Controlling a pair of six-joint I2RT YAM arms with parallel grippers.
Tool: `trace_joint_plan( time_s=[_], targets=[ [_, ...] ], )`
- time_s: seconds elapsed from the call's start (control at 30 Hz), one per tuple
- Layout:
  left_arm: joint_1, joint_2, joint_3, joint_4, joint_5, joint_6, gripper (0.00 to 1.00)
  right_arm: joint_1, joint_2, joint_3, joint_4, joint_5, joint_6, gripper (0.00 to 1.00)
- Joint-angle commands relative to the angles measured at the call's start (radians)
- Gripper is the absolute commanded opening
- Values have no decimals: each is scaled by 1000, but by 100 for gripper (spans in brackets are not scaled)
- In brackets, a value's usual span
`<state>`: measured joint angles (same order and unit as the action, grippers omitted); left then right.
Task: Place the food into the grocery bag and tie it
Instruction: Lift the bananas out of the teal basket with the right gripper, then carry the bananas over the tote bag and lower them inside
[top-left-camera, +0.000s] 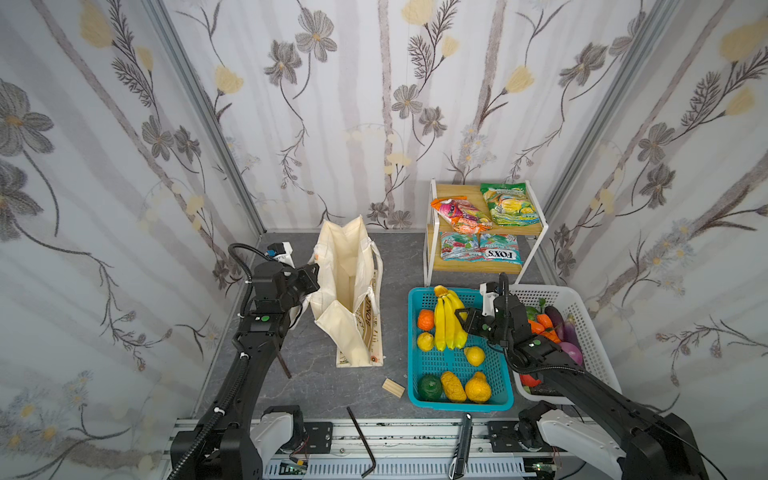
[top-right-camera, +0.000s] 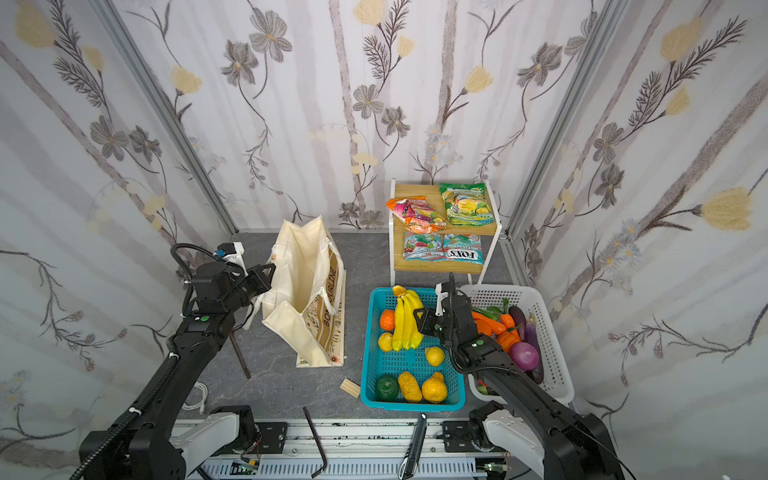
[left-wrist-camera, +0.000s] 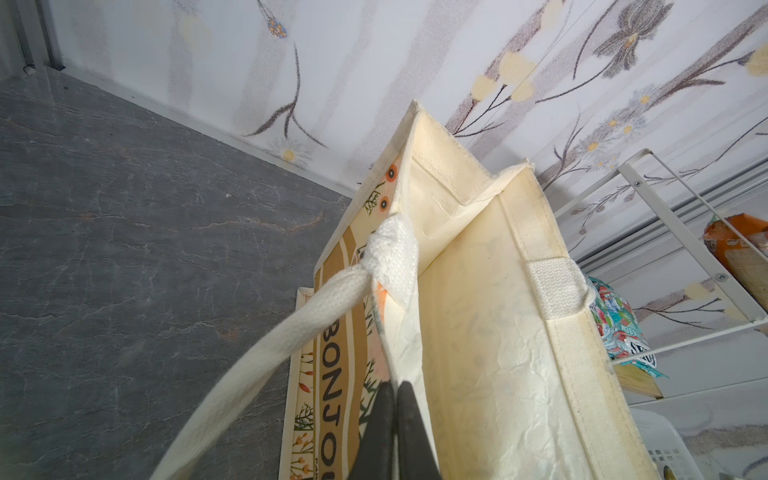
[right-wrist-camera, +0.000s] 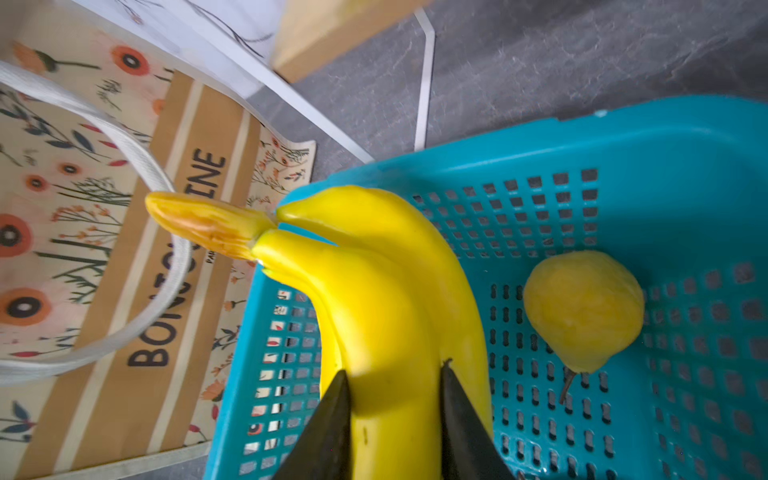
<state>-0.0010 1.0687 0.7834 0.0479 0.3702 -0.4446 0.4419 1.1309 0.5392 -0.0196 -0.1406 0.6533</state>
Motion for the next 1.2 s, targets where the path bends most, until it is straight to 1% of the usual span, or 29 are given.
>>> trace_joint_plan(
  time_s=[0.0, 0.07, 0.17, 0.33, 0.43, 0.53, 0.6, 0.73, 0.83, 0.93, 1.03, 1.1, 1.17],
  targets=[
    [1, 4, 9, 1, 7, -4, 0, 16, -63, 58, -25, 37, -12, 33],
    [1, 6, 8, 3, 3, -5, 0, 42, -88, 111, -61, 67, -26, 33],
    [-1, 18, 11, 4, 15, -9, 0, 98, -84, 199, -93, 102, -32, 33],
    [-6, 14, 10, 6, 30, -13, 0, 213, 8, 402, -91, 132, -53, 32],
    [-8, 4, 8, 6, 26, -9, 0, 263, 117, 556, -58, 121, -70, 32],
    [-9, -2, 9, 7, 36, -9, 0, 291, 233, 687, 0, 78, -75, 31],
    [-11, -6, 8, 7, 38, -8, 0, 306, 344, 788, 34, 31, -82, 31],
    [-13, -7, 7, 10, 49, -9, 0, 336, 569, 1005, 45, -16, -73, 31],
    [-14, -7, 5, 13, 55, -11, 0, 356, 727, 1158, 60, -51, -33, 31],
    [-14, -9, 3, 18, 59, -14, 0, 366, 847, 1235, 116, -91, 36, 30],
    [-15, -10, 2, 23, 65, -16, 0, 365, 926, 1242, 200, -118, 113, 29],
    [-14, -13, 1, 23, 62, -16, 0, 366, 959, 1241, 200, -120, 129, 29],
    [-14, -20, -1, 24, 58, -16, 0, 372, 970, 1227, 170, -94, 105, 29]
  ],
)
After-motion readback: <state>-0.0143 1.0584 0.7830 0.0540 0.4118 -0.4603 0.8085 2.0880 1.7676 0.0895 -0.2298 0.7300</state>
